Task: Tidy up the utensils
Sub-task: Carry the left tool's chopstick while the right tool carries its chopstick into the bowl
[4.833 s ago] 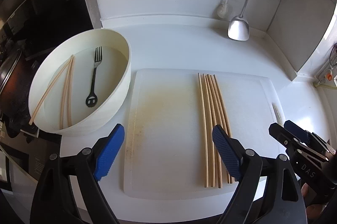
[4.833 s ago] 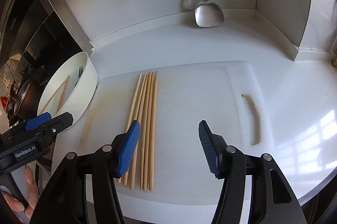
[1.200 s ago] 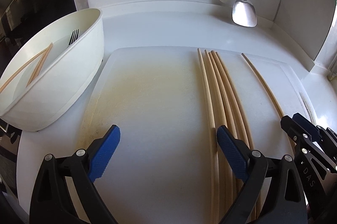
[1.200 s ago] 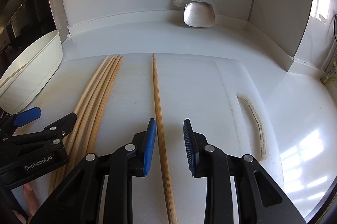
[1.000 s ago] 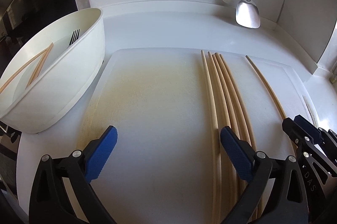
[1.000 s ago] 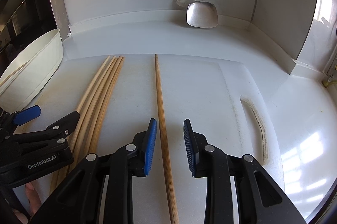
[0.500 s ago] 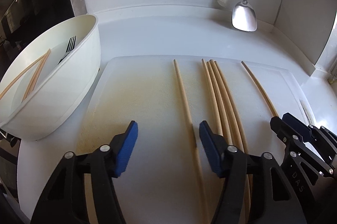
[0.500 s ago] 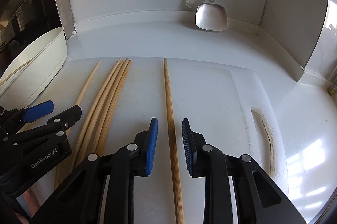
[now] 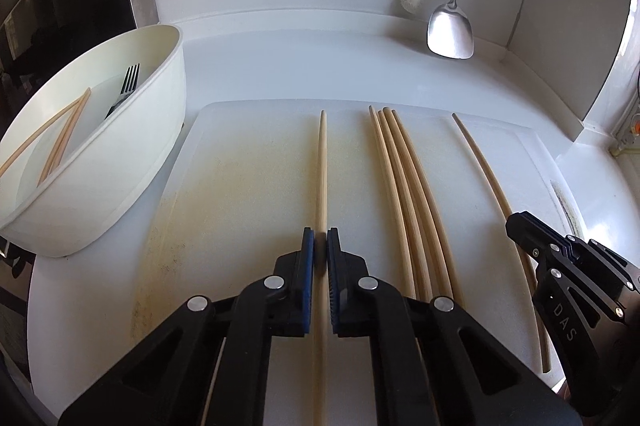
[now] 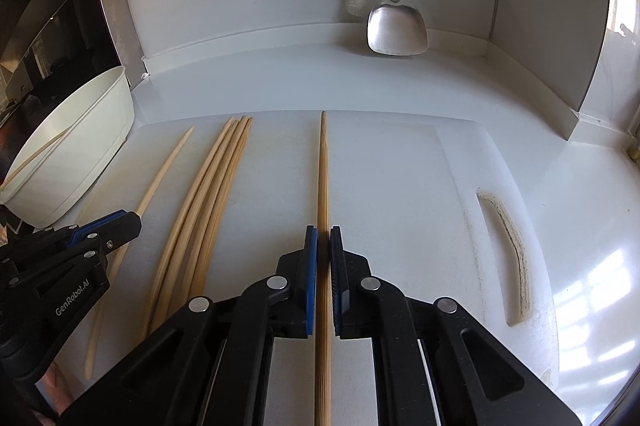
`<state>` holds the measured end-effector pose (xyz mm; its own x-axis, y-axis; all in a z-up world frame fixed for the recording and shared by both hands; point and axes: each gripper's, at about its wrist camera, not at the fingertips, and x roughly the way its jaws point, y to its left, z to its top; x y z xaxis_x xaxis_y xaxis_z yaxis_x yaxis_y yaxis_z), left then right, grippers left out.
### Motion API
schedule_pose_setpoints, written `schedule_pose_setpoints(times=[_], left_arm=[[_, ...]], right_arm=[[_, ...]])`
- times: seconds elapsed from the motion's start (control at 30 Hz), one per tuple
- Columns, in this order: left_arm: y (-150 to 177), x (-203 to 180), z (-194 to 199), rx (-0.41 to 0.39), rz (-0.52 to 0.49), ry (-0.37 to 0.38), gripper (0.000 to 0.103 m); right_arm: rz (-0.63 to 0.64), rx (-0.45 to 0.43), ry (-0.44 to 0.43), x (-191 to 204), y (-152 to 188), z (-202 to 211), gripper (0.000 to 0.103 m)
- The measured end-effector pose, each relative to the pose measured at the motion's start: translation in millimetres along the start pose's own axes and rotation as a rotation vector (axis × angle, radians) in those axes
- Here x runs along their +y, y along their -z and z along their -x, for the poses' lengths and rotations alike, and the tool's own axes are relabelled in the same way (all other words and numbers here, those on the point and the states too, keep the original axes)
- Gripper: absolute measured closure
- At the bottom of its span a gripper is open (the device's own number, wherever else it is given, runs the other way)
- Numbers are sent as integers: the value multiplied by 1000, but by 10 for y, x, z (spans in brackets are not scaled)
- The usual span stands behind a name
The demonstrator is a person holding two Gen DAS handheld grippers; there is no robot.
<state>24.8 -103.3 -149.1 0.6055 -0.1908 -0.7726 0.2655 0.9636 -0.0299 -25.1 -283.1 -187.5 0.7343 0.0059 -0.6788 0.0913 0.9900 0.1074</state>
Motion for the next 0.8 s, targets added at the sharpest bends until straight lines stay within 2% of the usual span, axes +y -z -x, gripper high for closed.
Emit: schedule_pose_setpoints(times=[0.27, 0.53, 0.67, 0.8], left_arm=[[-84, 82, 205, -5, 15, -3, 96], [-297, 162, 732, -36, 37, -38, 96], [-388, 318, 1021, -22, 95, -37, 96], [-494, 608, 1318, -50, 138, -79, 96]], right_arm=[[3, -12, -20, 43, -96, 189, 97], [41, -43, -76, 150, -407, 597, 97], [69, -64, -133, 287, -600, 805, 97], [126, -78, -171, 574, -797, 957, 97]])
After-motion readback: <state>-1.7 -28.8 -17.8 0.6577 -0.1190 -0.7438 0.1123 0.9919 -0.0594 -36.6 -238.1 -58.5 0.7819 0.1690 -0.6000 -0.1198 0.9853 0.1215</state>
